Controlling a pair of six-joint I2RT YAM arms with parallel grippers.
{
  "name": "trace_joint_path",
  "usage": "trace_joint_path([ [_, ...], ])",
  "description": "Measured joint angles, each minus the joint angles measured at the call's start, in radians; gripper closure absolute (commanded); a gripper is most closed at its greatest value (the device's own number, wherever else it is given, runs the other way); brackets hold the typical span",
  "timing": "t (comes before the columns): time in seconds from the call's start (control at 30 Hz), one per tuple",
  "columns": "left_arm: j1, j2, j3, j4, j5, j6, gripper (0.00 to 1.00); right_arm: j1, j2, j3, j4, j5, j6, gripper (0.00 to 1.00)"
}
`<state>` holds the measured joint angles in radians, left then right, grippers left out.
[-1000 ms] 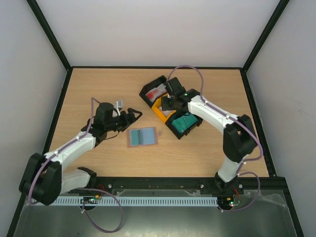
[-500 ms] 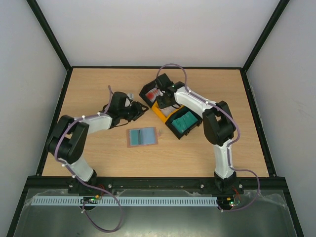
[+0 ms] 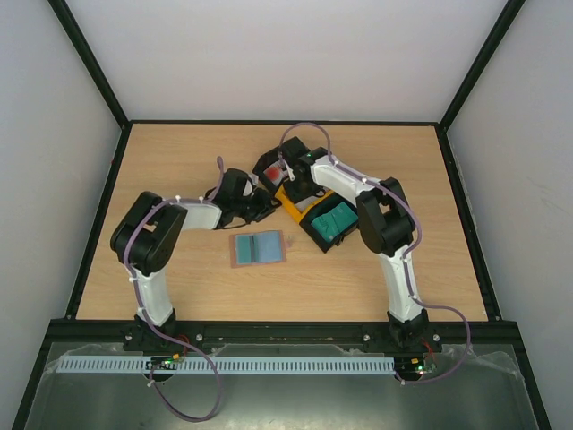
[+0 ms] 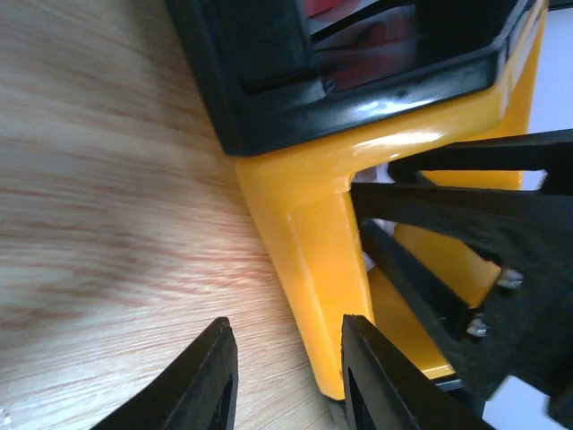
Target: Put the credit cards into the card holder
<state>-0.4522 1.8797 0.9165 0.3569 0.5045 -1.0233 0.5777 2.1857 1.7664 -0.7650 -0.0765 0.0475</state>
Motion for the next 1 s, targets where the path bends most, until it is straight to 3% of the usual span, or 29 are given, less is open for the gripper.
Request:
trace_joint_path([
  [0.37, -0.014, 0.047, 0.048, 0.003, -0.011, 0.006, 0.70, -0.002, 0.036, 0.022, -0.019, -0.019, -0.016, 0.50],
  [0.73, -0.030, 0.063, 0.068, -0.014, -0.020, 0.022, 0.76, -0.008, 0.036, 0.022, -0.021, -0.050, 0.002, 0.67],
  [1.0, -0.042, 0.082, 0.101, -0.053, -0.053, 0.055, 0.80, -0.019, 0.034, 0.022, -0.020, -0.080, 0.021, 0.72],
])
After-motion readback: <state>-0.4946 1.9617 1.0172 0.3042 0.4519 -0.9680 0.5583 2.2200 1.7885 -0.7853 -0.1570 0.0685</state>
